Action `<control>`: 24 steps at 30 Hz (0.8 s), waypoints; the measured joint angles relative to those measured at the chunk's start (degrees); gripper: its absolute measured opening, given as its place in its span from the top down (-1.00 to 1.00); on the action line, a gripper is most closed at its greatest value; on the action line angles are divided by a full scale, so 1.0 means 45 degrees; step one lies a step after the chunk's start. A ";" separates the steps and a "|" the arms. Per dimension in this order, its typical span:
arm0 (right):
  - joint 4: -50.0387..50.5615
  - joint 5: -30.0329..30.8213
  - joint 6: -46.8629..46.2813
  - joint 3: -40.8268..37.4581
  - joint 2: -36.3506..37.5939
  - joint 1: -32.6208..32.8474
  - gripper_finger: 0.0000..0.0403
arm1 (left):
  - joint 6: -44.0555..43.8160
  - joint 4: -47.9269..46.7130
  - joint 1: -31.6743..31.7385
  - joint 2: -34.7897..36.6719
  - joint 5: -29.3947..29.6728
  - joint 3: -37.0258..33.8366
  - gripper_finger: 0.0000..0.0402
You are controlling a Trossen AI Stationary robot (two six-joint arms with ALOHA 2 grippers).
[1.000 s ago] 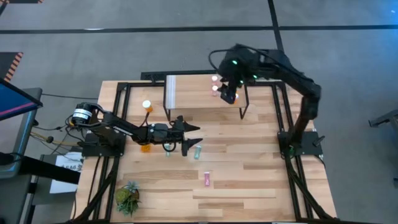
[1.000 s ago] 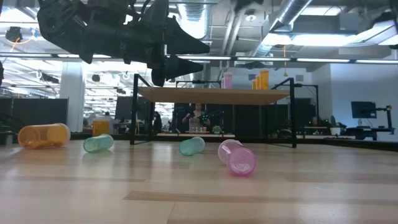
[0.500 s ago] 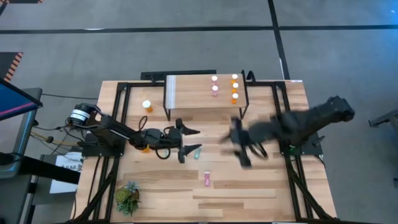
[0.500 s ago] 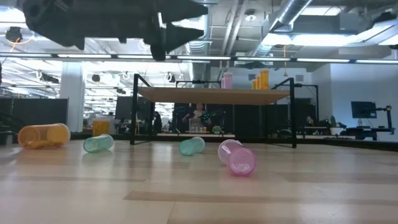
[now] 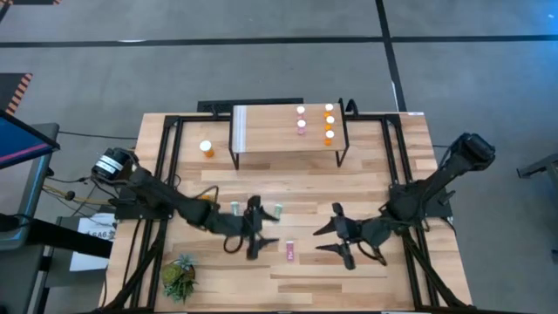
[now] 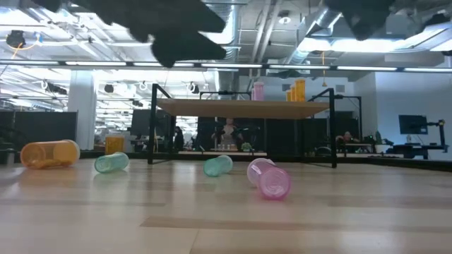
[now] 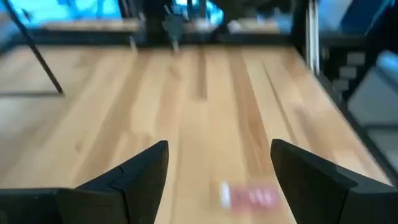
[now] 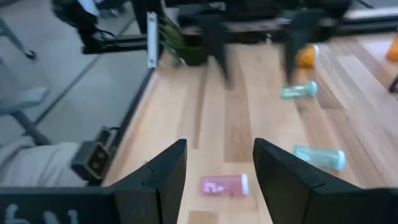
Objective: Pick and place medicine bottles onto shelf by color
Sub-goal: Put the pink pill bottle on the shelf
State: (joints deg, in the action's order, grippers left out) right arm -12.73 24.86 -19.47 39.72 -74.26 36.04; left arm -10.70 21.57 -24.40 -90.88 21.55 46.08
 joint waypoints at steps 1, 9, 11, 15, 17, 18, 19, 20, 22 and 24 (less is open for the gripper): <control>-0.0030 0.0013 -0.0039 0.0016 -0.0201 -0.0090 -0.02 | -0.0051 -0.0162 -0.0236 -0.0207 0.0115 0.0167 -0.36; -0.0043 -0.0125 -0.0037 0.0005 -0.0866 -0.0642 -0.02 | -0.3458 0.0067 -0.1107 -0.3007 0.1014 0.1375 -0.36; -0.0066 -0.0120 0.0017 0.0007 -0.0846 -0.0721 -0.02 | -0.3775 -0.0101 -0.1143 -0.3724 0.1074 0.1920 -0.36; -0.0215 -0.0117 0.0376 0.0016 -0.0816 -0.0721 -0.02 | -0.2562 -0.0839 -0.1174 -0.4800 0.0954 0.3217 -0.36; -0.0210 -0.0120 0.0434 0.0016 -0.0816 -0.0721 -0.02 | -0.1457 -0.1252 -0.1219 -0.5172 0.0807 0.3837 -0.36; -0.0229 -0.0120 0.0434 0.0016 -0.0816 -0.0721 -0.02 | -0.0979 -0.1465 -0.1220 -0.5322 0.0715 0.4120 -0.36; -0.0222 -0.0120 0.0434 0.0016 -0.0816 -0.0721 -0.02 | -0.0598 -0.1769 -0.1220 -0.5432 0.0806 0.4304 -0.36; -0.0200 -0.0120 0.0434 0.0016 -0.0816 -0.0709 -0.02 | -0.0493 -0.2008 -0.1223 -0.5612 0.1221 0.4557 -0.36; -0.0151 -0.0115 0.0434 0.0016 -0.0816 -0.0679 -0.02 | -0.1011 -0.2409 -0.1239 -0.5925 0.2529 0.4977 -0.36; -0.0133 -0.0115 0.0431 0.0016 -0.0816 -0.0682 -0.02 | -0.1575 -0.2986 -0.1217 -0.6239 0.3246 0.5385 -0.36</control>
State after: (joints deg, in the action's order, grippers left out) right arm -13.32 24.34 -17.53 39.79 -77.93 32.97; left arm -17.78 8.14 -29.88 -118.96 36.16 70.31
